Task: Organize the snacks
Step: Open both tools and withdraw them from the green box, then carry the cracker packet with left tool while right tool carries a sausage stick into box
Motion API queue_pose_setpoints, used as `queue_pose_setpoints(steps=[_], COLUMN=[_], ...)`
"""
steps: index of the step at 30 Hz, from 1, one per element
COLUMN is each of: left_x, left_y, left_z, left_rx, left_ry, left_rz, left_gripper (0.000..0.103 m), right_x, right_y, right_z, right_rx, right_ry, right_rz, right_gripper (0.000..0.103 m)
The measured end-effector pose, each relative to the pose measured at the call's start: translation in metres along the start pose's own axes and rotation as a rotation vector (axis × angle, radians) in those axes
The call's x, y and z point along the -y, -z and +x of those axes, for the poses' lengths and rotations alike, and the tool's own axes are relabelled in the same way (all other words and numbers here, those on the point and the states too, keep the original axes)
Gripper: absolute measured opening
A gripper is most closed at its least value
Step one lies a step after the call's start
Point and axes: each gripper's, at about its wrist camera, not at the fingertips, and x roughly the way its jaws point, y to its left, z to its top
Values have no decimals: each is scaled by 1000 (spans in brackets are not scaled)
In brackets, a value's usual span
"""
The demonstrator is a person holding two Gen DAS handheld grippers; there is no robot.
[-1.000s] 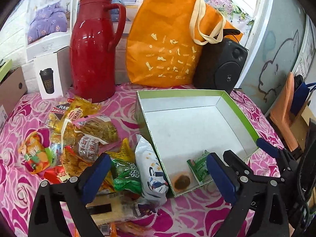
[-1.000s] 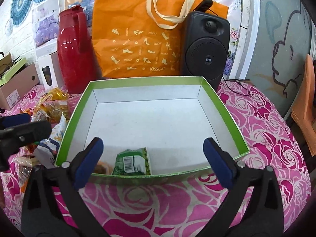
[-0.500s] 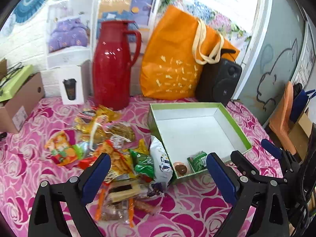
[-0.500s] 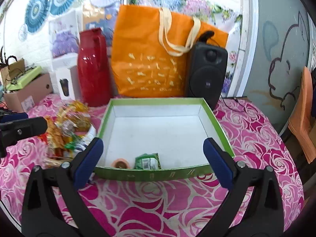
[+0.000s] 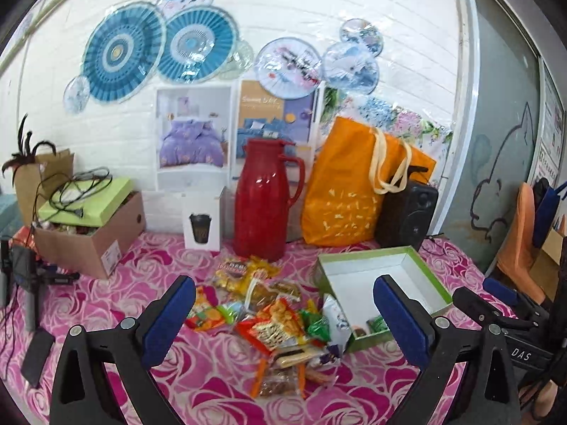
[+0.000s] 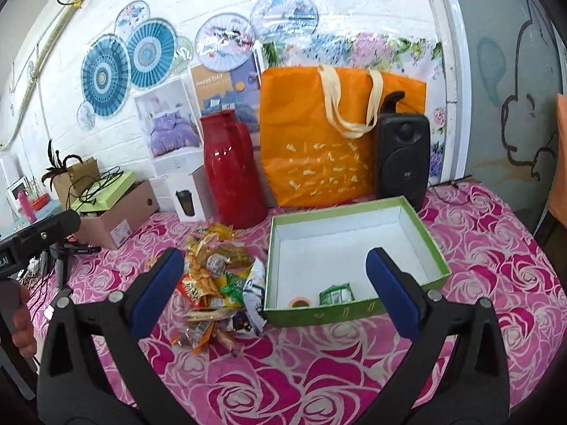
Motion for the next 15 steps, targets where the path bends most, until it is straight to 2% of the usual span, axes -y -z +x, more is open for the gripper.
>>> queue_pose_setpoints(steps=[4, 6, 7, 8, 10, 15], left_x=[-23, -32, -36, -41, -50, -74], left_y=[30, 45, 53, 61, 72, 86], left_z=[28, 41, 47, 49, 50, 50], left_rx=[-101, -158, -182, -197, -215, -235], left_ry=[4, 3, 4, 9, 20, 23], left_rz=[-34, -40, -41, -43, -51, -96], left_gripper=[102, 102, 102, 102, 102, 101], right_x=[-16, -29, -34, -39, -44, -57], right_y=[34, 51, 58, 65, 76, 77], right_z=[42, 67, 78, 90, 112, 140], right_rx=[-130, -208, -238, -276, -346, -383], right_ry=[-64, -85, -90, -92, -106, -129], right_rz=[-11, -43, -63, -81, -72, -60], right_gripper=[102, 91, 80, 74, 73, 73])
